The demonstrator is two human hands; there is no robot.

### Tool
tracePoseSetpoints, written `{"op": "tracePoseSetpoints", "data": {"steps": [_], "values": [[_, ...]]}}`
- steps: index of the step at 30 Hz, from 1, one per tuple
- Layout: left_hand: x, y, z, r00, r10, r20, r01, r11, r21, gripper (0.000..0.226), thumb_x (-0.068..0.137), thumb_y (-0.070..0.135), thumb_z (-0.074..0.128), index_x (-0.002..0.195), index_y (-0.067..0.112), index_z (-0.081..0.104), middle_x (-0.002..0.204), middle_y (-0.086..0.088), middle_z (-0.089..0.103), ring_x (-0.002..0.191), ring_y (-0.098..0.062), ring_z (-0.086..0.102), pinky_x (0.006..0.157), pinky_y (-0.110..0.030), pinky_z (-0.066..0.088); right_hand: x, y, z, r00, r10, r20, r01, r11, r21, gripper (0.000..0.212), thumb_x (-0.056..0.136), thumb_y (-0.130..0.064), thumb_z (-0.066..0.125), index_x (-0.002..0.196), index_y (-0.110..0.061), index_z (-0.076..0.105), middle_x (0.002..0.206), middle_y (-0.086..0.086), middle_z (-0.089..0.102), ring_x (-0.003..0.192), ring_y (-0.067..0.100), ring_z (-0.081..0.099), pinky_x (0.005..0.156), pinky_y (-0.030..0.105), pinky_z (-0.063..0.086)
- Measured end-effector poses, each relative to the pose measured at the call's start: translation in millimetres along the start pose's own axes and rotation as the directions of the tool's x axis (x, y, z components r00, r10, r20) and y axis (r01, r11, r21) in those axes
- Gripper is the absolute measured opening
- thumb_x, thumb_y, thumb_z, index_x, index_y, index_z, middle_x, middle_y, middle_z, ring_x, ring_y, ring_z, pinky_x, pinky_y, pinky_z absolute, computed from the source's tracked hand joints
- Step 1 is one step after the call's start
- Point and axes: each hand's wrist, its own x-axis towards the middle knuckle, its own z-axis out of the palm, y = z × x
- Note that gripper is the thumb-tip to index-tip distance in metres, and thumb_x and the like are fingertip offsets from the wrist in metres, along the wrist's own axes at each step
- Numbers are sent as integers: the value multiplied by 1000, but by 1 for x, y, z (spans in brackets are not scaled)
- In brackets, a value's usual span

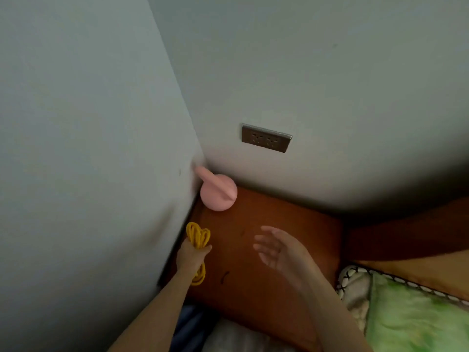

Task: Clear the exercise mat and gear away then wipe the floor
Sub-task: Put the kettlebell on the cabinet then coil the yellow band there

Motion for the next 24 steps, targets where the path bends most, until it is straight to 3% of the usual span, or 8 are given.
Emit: {"op": "tracePoseSetpoints", "data": {"steps": [3,7,15,19,24], "values": [[31,-6,9,998,56,-14,-53,983,175,45,70,27,79,107,10,59,101,-11,67,94,-31,63,80,-34,47,30,15,-3,1000,19,-1,-19,998,58,25,98,-17,41,106,-10,63,91,10,70,79,21,66,68,30,50],[57,-13,24,992,85,-92,-48,935,350,45,73,30,76,103,10,51,98,-13,65,92,-35,62,74,-38,46,61,40,-12,998,63,-16,-61,993,99,26,98,-18,41,108,-11,64,89,8,72,79,19,68,67,30,50],[90,-29,45,975,125,-182,-33,897,441,39,78,25,71,103,9,46,97,-15,65,89,-35,63,70,-39,45,99,77,-18,985,161,56,-169,959,226,27,98,-18,39,108,-10,63,85,8,73,72,17,69,57,23,55],[95,-40,52,972,118,-203,-18,899,437,74,66,35,81,122,7,42,120,-16,54,110,-36,53,84,-47,46,113,91,-15,982,178,57,-186,959,216,27,98,-16,37,105,-11,63,84,7,73,71,16,69,57,23,54],[85,-46,51,964,175,-202,-72,898,435,115,55,50,84,143,13,20,139,-17,38,127,-35,39,95,-50,40,117,105,-13,977,203,65,-213,951,223,27,98,-16,38,107,-11,63,87,8,73,74,17,70,58,24,54]]}}
